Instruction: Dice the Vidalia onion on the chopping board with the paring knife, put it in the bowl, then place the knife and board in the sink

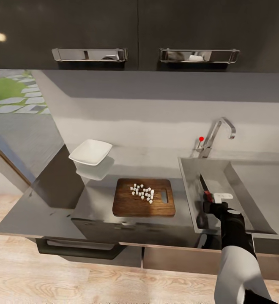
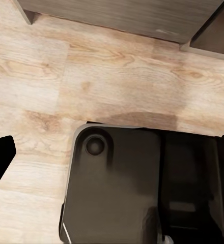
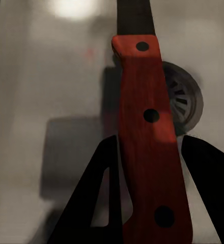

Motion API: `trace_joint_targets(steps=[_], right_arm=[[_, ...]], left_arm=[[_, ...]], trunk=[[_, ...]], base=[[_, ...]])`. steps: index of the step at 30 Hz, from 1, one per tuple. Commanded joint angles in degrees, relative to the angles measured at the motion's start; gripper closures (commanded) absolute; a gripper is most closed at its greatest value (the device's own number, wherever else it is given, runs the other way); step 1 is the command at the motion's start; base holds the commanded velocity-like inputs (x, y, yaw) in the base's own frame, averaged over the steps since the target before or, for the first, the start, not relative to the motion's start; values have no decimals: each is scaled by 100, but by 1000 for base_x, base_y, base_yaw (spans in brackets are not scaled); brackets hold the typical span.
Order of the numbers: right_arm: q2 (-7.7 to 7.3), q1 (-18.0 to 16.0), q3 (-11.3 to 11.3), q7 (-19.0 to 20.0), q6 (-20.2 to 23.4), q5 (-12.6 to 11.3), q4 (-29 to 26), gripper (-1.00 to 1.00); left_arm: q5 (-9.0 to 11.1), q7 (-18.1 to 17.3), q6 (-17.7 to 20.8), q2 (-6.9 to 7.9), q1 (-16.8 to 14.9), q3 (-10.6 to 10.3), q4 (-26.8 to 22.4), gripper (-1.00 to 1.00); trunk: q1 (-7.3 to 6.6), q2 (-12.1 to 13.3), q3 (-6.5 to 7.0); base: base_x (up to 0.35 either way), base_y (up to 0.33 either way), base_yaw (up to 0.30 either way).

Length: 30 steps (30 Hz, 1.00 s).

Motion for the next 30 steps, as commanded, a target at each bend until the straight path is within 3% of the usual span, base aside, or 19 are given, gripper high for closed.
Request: trace_joint_targets(steps=[1,21,22,30], right_arm=[[7,-9,-23,31,8,44,-6,100],[-2,-9,-24,-16,-7,44,4,100],[-2,-9,-24,-14,-11,44,4,-100],[-2,-9,-24,-11,-3,50,-9,-100]], left_arm=[[39,-23,-3,-1,2,7,-8,-100],[35,-23,-11,-3,2,5,-16,-100],[36,-23,-12,-3,2,5,-17,-100],[38,-23,-12,-2,2,5,-17,-100]], trunk=[[3,-11,-19],[3,-11,-152],[3,-11,-152],[3,-11,-153]], base=[[0,0,0],[0,0,0],[0,0,0],[0,0,0]])
